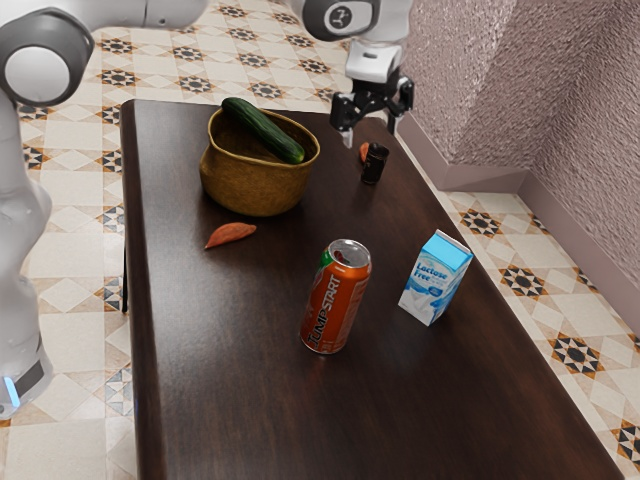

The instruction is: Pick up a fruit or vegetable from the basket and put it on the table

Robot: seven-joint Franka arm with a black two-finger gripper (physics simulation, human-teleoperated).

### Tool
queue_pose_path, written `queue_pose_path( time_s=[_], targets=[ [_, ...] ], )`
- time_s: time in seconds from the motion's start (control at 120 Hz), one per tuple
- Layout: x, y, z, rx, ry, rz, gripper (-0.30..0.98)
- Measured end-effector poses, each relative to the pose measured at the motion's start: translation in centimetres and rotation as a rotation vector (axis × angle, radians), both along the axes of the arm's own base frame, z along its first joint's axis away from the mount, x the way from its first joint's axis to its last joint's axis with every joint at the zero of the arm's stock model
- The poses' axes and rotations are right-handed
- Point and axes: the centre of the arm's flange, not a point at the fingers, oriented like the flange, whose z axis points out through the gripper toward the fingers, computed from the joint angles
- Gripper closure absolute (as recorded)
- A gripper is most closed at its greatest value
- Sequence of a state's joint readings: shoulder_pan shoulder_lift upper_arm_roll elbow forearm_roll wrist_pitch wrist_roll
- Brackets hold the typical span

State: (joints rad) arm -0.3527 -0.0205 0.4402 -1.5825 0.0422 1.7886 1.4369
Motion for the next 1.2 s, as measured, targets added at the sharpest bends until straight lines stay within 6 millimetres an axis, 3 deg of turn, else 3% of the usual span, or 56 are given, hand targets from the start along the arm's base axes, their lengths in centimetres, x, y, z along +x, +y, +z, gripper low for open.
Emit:
queue_pose_path(
  time_s=[0.075, 0.15, 0.383, 0.508, 0.558, 0.65, 0.742, 0.992, 1.2],
  targets=[
    [-0.2, -0.2, -0.2, 0.001, 0.005, -0.034, 0.00],
    [-0.4, 1.1, -0.2, 0.005, 0.007, -0.038, 0.00],
    [-1.4, 9.8, -1.3, 0.025, 0.027, 0.061, 0.00],
    [-3.6, 13.2, -1.4, 0.012, 0.026, 0.096, 0.00],
    [-4.5, 12.4, -1.3, 0.003, 0.025, 0.067, 0.00],
    [-5.1, 6.8, -1.7, 0.004, 0.030, -0.065, 0.00],
    [-5.2, 5.5, -1.9, 0.015, 0.030, -0.103, 0.00],
    [-9.3, 6.5, -3.0, -0.031, 0.033, -0.118, 0.00],
    [-9.9, 8.6, -3.8, -0.036, 0.041, -0.078, 0.00]
  ],
)
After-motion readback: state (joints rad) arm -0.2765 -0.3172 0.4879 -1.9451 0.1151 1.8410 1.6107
